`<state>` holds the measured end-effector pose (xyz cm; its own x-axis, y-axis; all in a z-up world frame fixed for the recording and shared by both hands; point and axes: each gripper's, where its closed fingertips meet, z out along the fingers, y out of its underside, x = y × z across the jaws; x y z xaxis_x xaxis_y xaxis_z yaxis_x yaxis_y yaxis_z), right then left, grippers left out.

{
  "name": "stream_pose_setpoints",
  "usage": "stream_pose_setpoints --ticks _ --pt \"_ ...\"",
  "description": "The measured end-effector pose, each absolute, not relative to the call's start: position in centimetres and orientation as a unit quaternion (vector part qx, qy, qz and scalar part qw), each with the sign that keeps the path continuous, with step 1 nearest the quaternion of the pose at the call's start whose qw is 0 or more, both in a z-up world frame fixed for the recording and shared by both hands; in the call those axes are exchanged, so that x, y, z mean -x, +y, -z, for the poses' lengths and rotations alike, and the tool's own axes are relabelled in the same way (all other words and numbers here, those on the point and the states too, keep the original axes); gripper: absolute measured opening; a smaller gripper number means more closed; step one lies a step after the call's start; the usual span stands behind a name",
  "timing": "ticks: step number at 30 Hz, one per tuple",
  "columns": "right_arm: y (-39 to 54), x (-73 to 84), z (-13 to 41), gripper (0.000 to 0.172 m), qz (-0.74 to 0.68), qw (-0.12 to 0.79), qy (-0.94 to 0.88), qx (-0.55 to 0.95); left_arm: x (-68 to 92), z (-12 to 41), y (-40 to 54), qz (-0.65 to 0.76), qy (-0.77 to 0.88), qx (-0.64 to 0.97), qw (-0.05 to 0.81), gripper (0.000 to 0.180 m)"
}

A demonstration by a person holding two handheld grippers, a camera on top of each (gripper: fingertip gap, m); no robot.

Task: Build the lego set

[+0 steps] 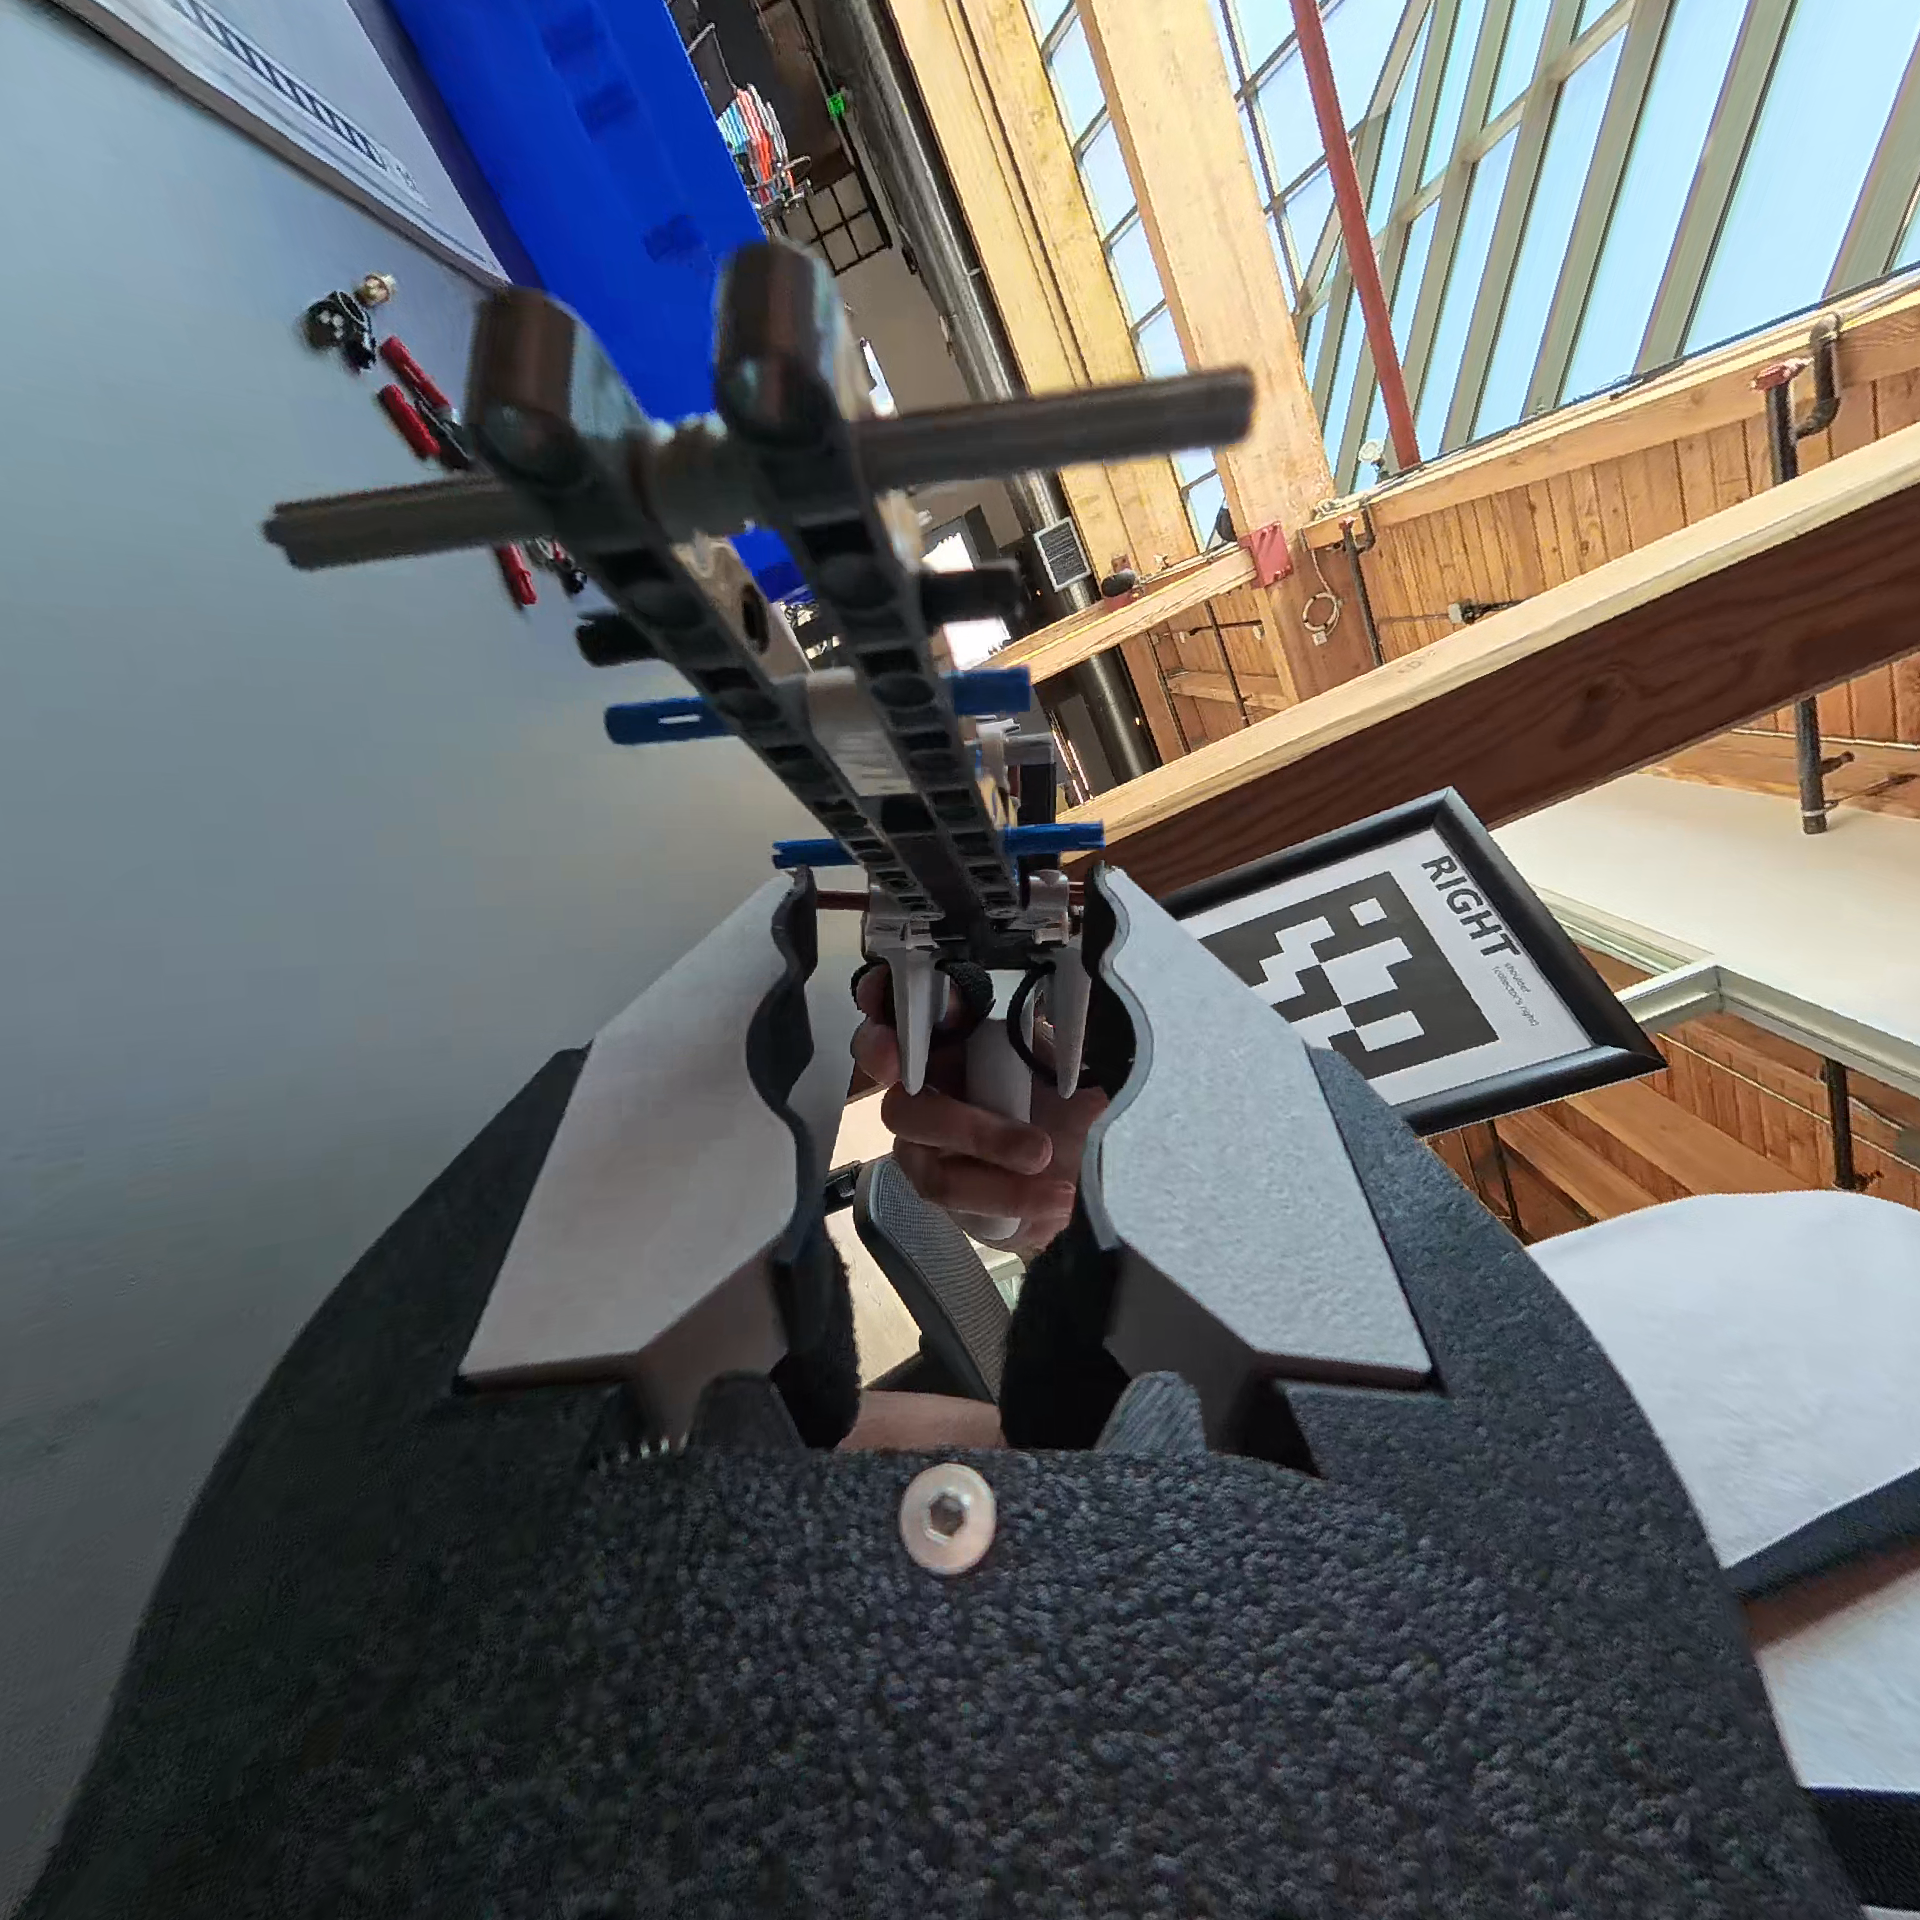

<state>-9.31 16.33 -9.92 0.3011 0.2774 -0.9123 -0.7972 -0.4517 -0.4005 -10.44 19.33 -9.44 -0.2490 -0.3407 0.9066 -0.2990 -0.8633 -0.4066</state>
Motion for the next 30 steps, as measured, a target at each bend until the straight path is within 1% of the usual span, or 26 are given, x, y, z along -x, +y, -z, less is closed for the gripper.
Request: stream_pose_setpoints --ticks 7,9,11,12,18,21,22,24,26,30 --pt "16.1 9.4 9.3 0.039 -0.571 0.478 0.181 0.643 10.1 9.2 19.6 0.754 0.234 0.613 0.033 0.041" --pt "16.1 9.6 9.3 0.039 -0.572 0.475 0.175 0.646 10.1 9.0 19.7 0.758 0.224 0.611 0.039 0.036" --pt "16.3 9.6 9.2 0.039 -0.575 0.475 0.176 0.643 10.2 8.6 19.7 0.767 0.215 0.602 0.046 0.025" --pt "16.4 9.6 9.3 0.039 -0.573 0.474 0.176 0.645 10.2 8.5 19.8 0.77 0.21 0.601 0.052 0.024" --pt "17.0 9.2 9.0 0.04 -0.564 0.504 0.183 0.628 9.8 8.4 20.5 0.776 0.159 0.606 0.071 0.023" --pt "17.1 8.8 9.2 0.05 -0.532 0.535 0.179 0.631 9.8 8.6 20.8 0.772 0.155 0.611 0.085 0.023" --pt "17.1 8.6 9.1 0.05 -0.524 0.546 0.18 0.629 9.8 8.6 20.8 0.77 0.158 0.612 0.089 0.023" --pt "17.1 8.5 9.5 0.05 -0.52 0.543 0.183 0.633 10.0 8.6 21.1 0.768 0.155 0.613 0.102 0.023" --pt "17.1 8.6 9.8 0.043 -0.526 0.536 0.183 0.635 9.9 8.6 21.0 0.77 0.155 0.611 0.094 0.023" --pt "17.2 9.0 9.8 0.04 -0.546 0.526 0.183 0.625 9.9 8.7 21.0 0.77 0.155 0.612 0.093 0.023"
